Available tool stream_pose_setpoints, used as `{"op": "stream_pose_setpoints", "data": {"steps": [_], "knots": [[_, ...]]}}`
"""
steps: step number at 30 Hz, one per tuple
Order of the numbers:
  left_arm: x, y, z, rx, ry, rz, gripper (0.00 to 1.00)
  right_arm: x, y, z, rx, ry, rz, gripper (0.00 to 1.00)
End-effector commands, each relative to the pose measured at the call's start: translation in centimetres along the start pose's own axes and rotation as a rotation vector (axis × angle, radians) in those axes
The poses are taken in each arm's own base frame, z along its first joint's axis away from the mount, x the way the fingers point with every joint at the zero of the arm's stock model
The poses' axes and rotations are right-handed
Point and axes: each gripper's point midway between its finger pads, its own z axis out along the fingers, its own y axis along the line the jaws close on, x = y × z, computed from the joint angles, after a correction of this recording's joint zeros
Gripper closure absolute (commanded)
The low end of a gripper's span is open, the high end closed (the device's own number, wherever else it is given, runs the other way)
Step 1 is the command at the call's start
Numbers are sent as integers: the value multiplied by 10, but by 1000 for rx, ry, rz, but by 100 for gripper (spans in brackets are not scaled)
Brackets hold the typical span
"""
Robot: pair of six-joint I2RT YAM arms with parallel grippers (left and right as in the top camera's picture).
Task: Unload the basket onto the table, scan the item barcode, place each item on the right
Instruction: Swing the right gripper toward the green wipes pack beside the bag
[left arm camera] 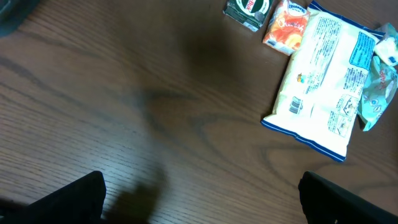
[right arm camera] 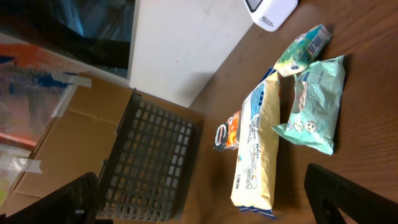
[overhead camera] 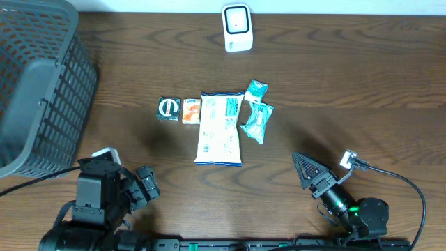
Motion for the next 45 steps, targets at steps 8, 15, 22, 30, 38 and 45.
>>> {"op": "stream_pose_setpoints", "data": {"steps": [8, 15, 22, 30, 38, 45], "knots": [[1, 3, 0, -10, -3, -3, 2, 15, 6, 0, -37, 82, 7, 1], [0, 2, 0, -10, -3, -3, 2, 24, 10, -2, -60, 135, 7, 1], [0, 2, 0, -10, -3, -3, 2, 29, 15, -3, -91, 163, -43, 1], [1, 3, 0, -10, -3, -3, 2, 4, 81, -14, -341, 30, -255, 1], [1, 3, 0, -10, -3, -3, 2, -27, 155, -43, -508, -177, -445, 1], [1, 3, 0, -10, -3, -3, 3, -46, 189, -35, -361, -150, -663, 1]]}}
